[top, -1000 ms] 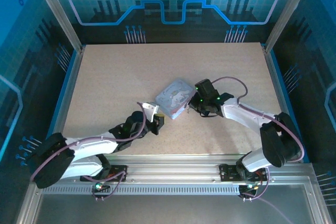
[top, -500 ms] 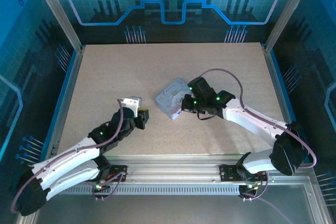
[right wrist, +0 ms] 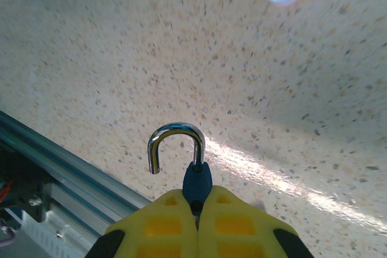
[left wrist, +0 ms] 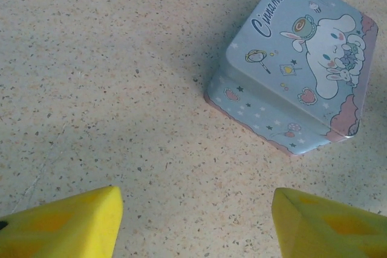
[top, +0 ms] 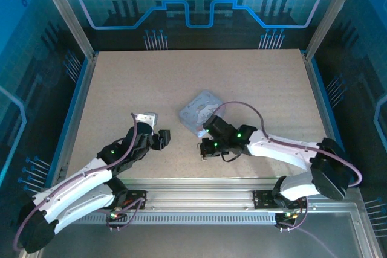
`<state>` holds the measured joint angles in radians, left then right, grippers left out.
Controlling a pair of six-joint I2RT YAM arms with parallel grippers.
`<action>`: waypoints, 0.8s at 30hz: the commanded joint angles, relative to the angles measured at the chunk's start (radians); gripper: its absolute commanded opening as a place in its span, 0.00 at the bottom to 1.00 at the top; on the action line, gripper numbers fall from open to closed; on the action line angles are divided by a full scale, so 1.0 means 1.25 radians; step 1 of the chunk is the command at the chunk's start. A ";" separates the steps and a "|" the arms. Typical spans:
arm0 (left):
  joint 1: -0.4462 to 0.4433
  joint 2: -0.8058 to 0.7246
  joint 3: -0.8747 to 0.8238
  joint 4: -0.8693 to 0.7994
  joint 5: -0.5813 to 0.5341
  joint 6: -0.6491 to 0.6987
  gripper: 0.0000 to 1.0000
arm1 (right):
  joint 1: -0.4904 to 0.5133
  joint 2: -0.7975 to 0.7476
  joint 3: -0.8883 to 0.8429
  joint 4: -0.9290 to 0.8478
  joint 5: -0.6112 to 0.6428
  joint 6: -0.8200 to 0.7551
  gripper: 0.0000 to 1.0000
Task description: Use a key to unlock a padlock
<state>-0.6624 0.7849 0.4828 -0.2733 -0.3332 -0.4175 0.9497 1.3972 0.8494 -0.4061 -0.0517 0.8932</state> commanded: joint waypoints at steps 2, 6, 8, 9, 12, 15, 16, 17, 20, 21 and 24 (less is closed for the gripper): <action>0.007 -0.009 0.003 -0.032 0.028 -0.025 0.69 | 0.018 0.073 0.005 0.060 -0.031 0.005 0.00; 0.008 -0.017 -0.002 -0.044 0.035 -0.035 0.69 | 0.014 0.135 0.020 0.069 -0.055 -0.007 0.00; 0.008 -0.025 -0.005 -0.050 0.033 -0.038 0.70 | 0.013 0.160 0.049 0.068 -0.056 -0.009 0.00; 0.008 -0.029 -0.007 -0.052 0.033 -0.038 0.70 | 0.010 0.173 0.056 0.061 -0.053 -0.008 0.00; 0.008 -0.040 -0.009 -0.059 0.029 -0.039 0.70 | -0.005 0.213 0.067 0.038 -0.053 -0.003 0.00; 0.008 -0.044 -0.009 -0.066 0.029 -0.036 0.70 | -0.019 0.240 0.074 0.013 -0.048 0.006 0.06; 0.007 -0.044 -0.008 -0.068 0.029 -0.035 0.70 | -0.020 0.245 0.076 0.002 -0.039 0.009 0.10; 0.008 -0.044 -0.009 -0.069 0.028 -0.036 0.70 | -0.020 0.246 0.081 -0.008 -0.030 0.010 0.13; 0.007 -0.044 -0.013 -0.065 0.028 -0.036 0.70 | -0.020 0.243 0.090 -0.041 0.002 0.014 0.22; 0.008 -0.044 -0.014 -0.062 0.029 -0.037 0.70 | -0.020 0.238 0.092 -0.051 0.013 0.013 0.25; 0.008 -0.042 -0.015 -0.056 0.030 -0.035 0.70 | -0.020 0.220 0.098 -0.081 0.042 0.012 0.31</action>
<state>-0.6624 0.7410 0.4812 -0.3359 -0.3092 -0.4473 0.9348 1.6882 0.9443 -0.4271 -0.0555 0.9058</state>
